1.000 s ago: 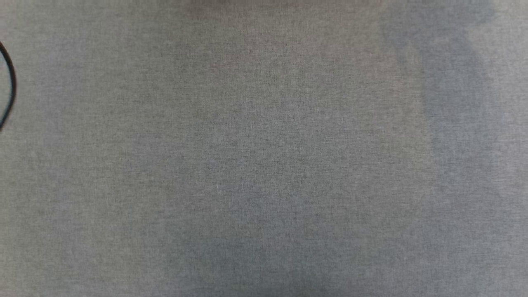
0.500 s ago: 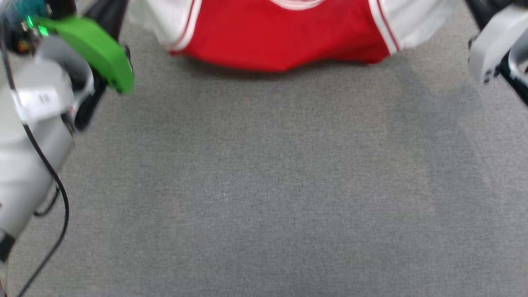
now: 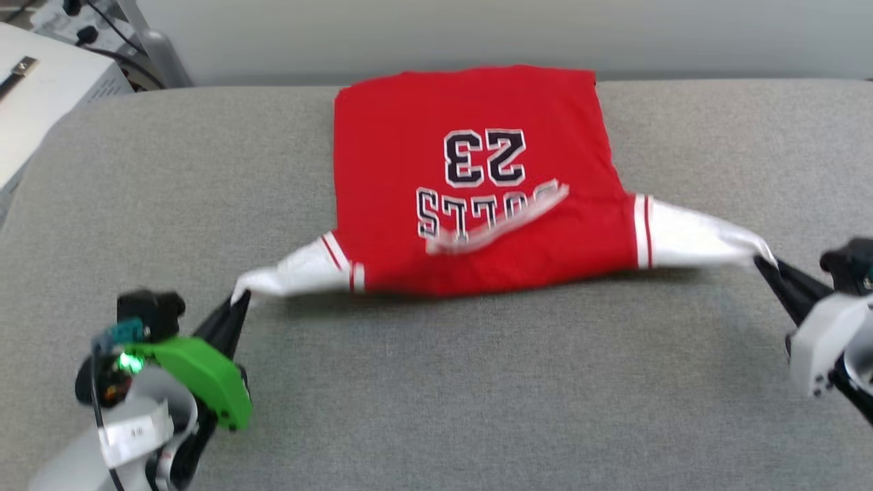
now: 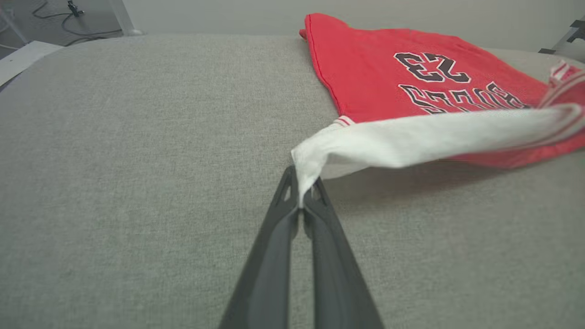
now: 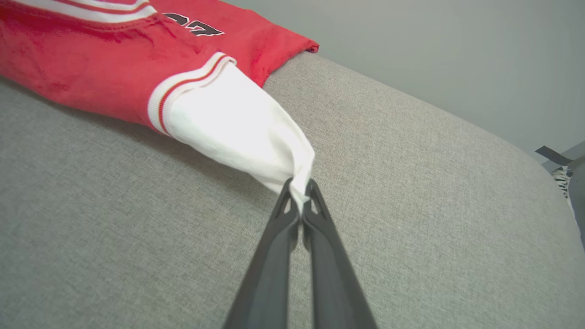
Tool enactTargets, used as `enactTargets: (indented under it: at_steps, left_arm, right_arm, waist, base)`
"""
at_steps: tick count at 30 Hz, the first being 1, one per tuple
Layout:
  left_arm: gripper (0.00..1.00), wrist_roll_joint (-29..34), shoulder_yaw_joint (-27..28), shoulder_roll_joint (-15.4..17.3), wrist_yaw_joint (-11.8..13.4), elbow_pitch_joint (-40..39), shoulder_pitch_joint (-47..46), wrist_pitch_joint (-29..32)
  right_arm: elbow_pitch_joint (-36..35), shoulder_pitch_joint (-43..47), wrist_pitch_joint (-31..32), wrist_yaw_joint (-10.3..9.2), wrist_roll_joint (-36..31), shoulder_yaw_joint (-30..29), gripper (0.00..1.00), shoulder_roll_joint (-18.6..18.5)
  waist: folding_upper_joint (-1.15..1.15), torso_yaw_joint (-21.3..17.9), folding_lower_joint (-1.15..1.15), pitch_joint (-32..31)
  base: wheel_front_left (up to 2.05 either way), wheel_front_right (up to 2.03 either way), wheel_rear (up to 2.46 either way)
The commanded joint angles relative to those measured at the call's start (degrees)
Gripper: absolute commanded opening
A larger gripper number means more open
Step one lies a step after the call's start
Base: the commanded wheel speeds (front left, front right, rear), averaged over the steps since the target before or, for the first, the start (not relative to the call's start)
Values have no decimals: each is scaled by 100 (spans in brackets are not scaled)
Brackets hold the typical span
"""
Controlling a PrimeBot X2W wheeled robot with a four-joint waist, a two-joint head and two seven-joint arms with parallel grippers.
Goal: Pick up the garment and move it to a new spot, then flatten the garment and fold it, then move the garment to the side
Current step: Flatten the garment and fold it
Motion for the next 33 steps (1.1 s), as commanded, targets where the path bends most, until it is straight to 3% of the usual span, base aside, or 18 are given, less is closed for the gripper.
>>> enactTargets:
  at_steps: [1,8,14,26,28,29,33]
  left_arm:
    - [0,-16,79,-15,63,-21,219,-33]
    - [0,30,509,-169,235,-164,1288,-33]
    - [0,129,797,-98,398,-401,2064,-33]
    - [0,363,879,-142,616,-663,2615,-33]
    - [0,417,876,-174,640,-723,2566,-33]
    - [0,460,885,-188,658,-765,2534,-33]
    - [0,653,916,-262,727,-924,2413,-34]
  right_arm:
    - [-48,244,-32,-4,-5,-99,0,-44]
    - [-182,1615,0,-4,-77,-932,0,-39]
    - [-552,2745,166,-4,-352,-1655,0,-12]
    - [-1725,4142,1385,-4,-810,-2944,0,303]
    - [-1913,4192,1572,-4,-903,-3106,45,365]
    - [-2031,4199,1674,-4,-1037,-3142,98,348]
    - [-2428,4063,1892,-4,-1404,-3475,100,365]
  waist:
    - [25,35,1,-202]
    - [25,30,1,-502]
    - [25,44,1,-608]
    - [25,89,1,-634]
    - [25,107,1,-622]
    - [25,113,1,-607]
    - [25,147,1,-488]
  base:
    - [0,0,0]
    - [0,0,0]
    - [0,0,0]
    - [0,0,0]
    - [0,0,0]
    - [0,0,0]
    - [0,0,0]
